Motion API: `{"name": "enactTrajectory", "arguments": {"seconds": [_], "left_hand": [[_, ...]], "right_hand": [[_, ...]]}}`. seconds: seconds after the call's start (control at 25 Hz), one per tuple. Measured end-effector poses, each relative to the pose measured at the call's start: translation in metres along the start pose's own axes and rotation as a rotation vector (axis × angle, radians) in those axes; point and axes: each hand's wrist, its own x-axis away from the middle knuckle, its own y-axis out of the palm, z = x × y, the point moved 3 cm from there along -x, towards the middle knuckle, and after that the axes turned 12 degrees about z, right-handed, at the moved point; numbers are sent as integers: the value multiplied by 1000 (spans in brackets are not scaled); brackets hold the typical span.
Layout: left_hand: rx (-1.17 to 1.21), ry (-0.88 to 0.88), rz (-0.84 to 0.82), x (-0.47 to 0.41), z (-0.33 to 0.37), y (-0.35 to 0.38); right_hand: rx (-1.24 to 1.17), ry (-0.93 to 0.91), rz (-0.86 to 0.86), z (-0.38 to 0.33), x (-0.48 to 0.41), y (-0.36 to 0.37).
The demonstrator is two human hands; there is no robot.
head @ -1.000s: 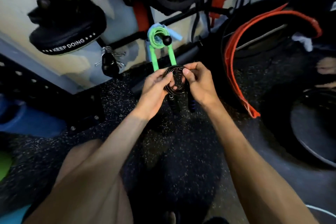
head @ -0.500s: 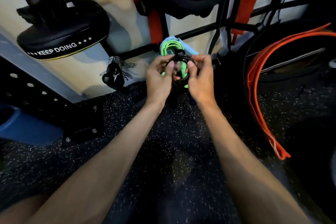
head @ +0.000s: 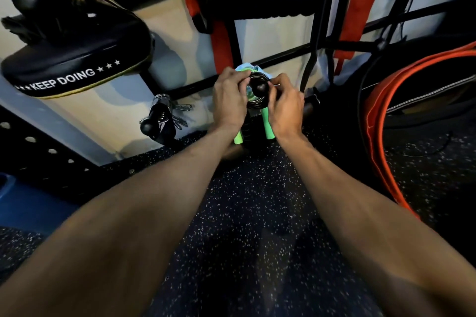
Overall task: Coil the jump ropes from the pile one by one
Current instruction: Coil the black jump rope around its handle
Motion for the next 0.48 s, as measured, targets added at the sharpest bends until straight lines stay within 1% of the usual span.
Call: {"name": "enactTrajectory", "arguments": {"seconds": [0.08,0.16,0.28,0.36,0.4,0.48], "left_hand": [[-132,105,-141,-5,-16,5],[-313,185,-300,-7,-31,8],[-554,230,-523,-9,-31,9],[-611,203,-630,-7,-24,8],[-606,165,-647,-5,-22,4],[-544,16,-614,3,-18,-7]], "right_hand": [[62,-9,-47,4,0,8],[149,1,-197,11,4,20],[261,174,-425,28,8,40],[265,184,-507,28,9,41],[223,177,-507,25,10,37],[185,185,-454,18,16,18]]}}
